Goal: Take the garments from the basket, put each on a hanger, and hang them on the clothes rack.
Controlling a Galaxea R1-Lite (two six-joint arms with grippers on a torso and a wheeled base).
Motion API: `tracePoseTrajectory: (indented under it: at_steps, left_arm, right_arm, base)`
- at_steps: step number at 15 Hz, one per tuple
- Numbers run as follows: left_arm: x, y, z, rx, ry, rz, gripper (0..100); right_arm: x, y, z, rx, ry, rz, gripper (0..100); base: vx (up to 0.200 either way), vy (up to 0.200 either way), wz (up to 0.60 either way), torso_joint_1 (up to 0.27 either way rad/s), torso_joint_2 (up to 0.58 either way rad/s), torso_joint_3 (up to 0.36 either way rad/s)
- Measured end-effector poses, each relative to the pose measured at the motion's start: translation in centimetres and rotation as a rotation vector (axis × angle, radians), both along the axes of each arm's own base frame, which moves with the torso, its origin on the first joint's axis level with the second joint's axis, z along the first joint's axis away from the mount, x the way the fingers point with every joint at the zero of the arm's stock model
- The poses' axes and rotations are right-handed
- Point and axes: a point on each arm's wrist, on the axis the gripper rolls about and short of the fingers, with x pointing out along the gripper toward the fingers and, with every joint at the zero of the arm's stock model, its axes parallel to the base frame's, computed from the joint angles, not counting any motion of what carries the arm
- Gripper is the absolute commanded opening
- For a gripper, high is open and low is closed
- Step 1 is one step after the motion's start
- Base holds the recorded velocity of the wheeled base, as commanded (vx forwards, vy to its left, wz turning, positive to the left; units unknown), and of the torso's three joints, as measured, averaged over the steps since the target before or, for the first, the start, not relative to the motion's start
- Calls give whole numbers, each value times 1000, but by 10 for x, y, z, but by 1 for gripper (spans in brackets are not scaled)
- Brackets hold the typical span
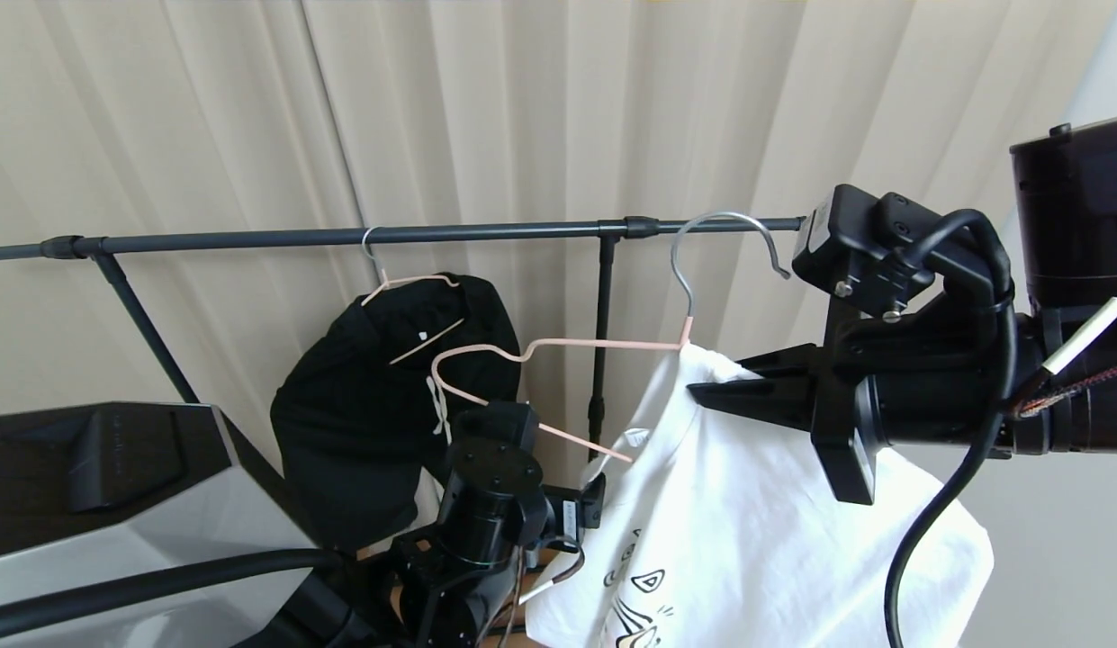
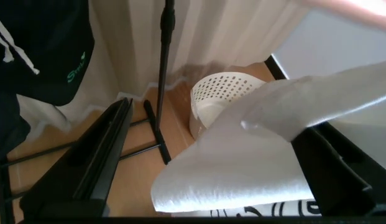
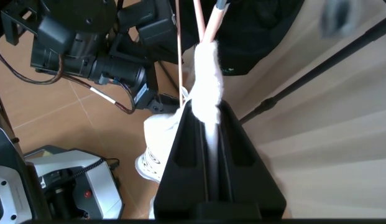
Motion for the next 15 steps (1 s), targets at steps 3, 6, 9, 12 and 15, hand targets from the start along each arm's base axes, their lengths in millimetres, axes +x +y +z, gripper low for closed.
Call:
tracePoseTrajectory:
  at_steps: [3, 6, 9, 12, 15]
  left_arm:
    - [0, 4, -6, 23, 11, 23, 100]
    - [-3, 7, -9, 29, 8, 29, 0]
    - [-5, 10, -4, 30, -9, 53, 0]
    - [-5, 19, 9, 20, -39, 68, 0]
    - [2, 32, 19, 11, -60, 108, 0]
  right_arm:
    - [-4, -4, 2, 7, -7, -2, 0]
    - [-8, -9, 1, 8, -5, -6, 0]
    - [-8, -15, -2, 5, 3, -26, 0]
    - [-8, -19, -5, 1, 10, -40, 0]
    - [-11, -23, -10, -9, 23, -43, 0]
  base:
    - [0, 0, 0, 0, 0, 0]
    - [0, 0, 0, 0, 0, 0]
    - [0, 0, 0, 0, 0, 0]
    - [0, 0, 0, 0, 0, 0]
    - [0, 0, 0, 0, 0, 0]
